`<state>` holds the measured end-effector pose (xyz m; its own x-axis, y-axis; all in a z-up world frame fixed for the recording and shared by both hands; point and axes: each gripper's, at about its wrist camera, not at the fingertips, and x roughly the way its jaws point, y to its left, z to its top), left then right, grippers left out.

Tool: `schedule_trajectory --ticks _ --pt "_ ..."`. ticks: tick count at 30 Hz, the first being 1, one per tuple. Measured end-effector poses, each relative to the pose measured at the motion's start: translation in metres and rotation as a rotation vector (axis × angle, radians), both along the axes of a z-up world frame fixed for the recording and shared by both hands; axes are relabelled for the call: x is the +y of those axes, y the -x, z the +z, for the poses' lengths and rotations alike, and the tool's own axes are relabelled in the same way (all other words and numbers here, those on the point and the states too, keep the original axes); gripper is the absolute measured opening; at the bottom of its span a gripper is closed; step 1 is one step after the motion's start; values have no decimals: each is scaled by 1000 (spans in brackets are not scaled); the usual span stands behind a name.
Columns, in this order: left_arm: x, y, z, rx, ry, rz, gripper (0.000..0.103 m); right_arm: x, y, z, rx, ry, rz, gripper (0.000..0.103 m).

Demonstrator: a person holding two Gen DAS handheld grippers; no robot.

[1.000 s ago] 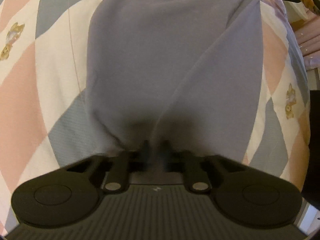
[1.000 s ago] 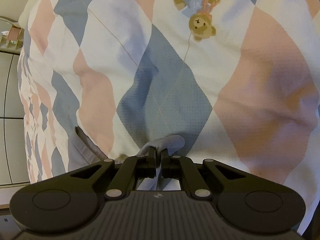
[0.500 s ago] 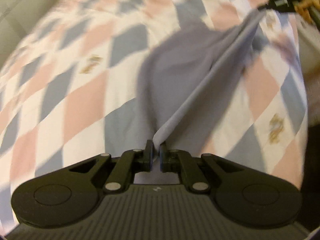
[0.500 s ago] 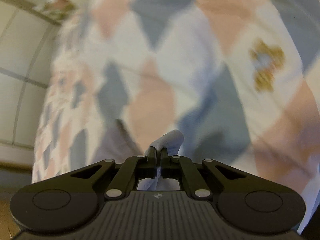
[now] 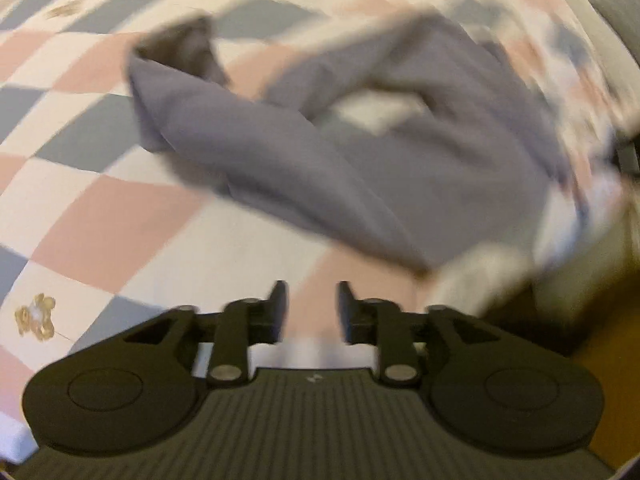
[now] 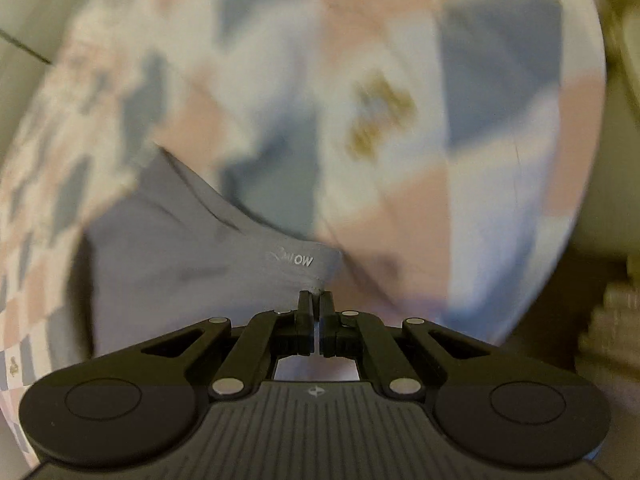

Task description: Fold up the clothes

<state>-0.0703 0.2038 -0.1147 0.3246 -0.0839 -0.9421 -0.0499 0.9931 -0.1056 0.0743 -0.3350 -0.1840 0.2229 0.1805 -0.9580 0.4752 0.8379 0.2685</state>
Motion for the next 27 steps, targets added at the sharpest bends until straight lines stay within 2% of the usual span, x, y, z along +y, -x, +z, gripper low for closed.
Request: schedule_trajectory --ticks 1,3,5,7,11,14,17,23,24,25,26,27 --pt "-2 -2 -3 -1 -7 44 43 3 0 -7 12 6 19 2" --pt "-7 -7 -10 0 -23 128 44 11 -4 -12 18 0 59 2" --pt "-19 -25 -25 33 -96 130 50 19 -9 -14 23 -9 91 2" --pt "-32 -42 -40 66 -169 132 64 23 -15 -16 16 -8 115 2" --pt "-56 -78 -70 131 -315 136 64 31 -26 -21 -6 10 163 3" --pt "-74 -104 -93 181 -422 139 58 37 -29 -19 -31 50 216 3" --pt "-71 -98 -109 227 -402 159 50 42 -31 -19 -59 93 275 3" --pt "-59 -107 -124 263 -355 284 52 42 -28 -20 -75 137 333 3" --pt "-55 -107 -125 265 -346 296 41 41 -28 -20 -75 141 340 3" --pt "-51 -106 -125 266 -337 309 11 41 -28 -20 -76 145 347 3" --pt "-47 -106 -126 266 -327 322 0 40 -28 -20 -77 150 356 3" --pt "-42 -101 -122 251 -299 342 0 40 -28 -20 -79 153 366 3"
